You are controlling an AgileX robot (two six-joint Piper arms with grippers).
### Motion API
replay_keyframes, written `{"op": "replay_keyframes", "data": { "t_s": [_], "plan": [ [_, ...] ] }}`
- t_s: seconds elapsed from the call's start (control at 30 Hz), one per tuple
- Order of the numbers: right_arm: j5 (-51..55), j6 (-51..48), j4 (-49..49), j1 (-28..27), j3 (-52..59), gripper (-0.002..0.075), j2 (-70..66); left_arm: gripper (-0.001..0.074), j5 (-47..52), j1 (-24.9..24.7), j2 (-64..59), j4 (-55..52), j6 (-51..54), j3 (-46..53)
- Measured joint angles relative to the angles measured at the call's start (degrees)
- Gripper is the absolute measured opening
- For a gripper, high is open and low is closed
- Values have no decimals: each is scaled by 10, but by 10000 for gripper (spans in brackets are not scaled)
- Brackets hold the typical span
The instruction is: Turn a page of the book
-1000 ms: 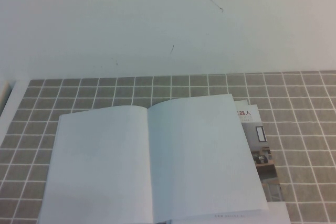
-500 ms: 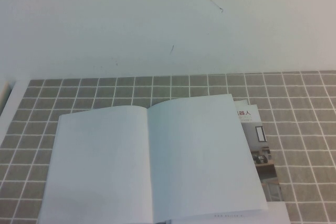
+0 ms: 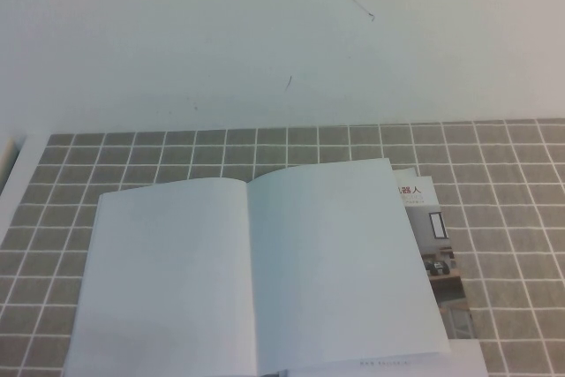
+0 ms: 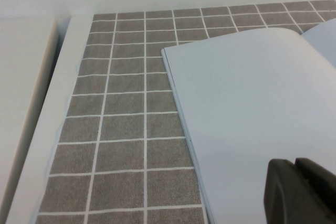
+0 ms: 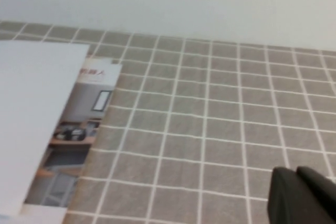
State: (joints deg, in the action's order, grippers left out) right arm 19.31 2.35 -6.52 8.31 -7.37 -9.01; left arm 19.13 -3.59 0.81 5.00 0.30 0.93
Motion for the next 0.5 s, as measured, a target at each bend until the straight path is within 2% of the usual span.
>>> {"op": "replay_keyframes", "data": {
  "t_s": [0.13,0.2,0.3,0.5],
  "plan": [
    [-52,-17,0,-82,71,-2,65,-3,0,0,0,0,0,0],
    [-38,-17,6,-110,86,-2,87,-3,0,0,0,0,0,0],
    [5,-24,24,-124,86,-3,95,-3,0,0,0,0,0,0],
    [9,-44,29,-125,85,-3,96,-3,0,0,0,0,0,0]
  ]
}}
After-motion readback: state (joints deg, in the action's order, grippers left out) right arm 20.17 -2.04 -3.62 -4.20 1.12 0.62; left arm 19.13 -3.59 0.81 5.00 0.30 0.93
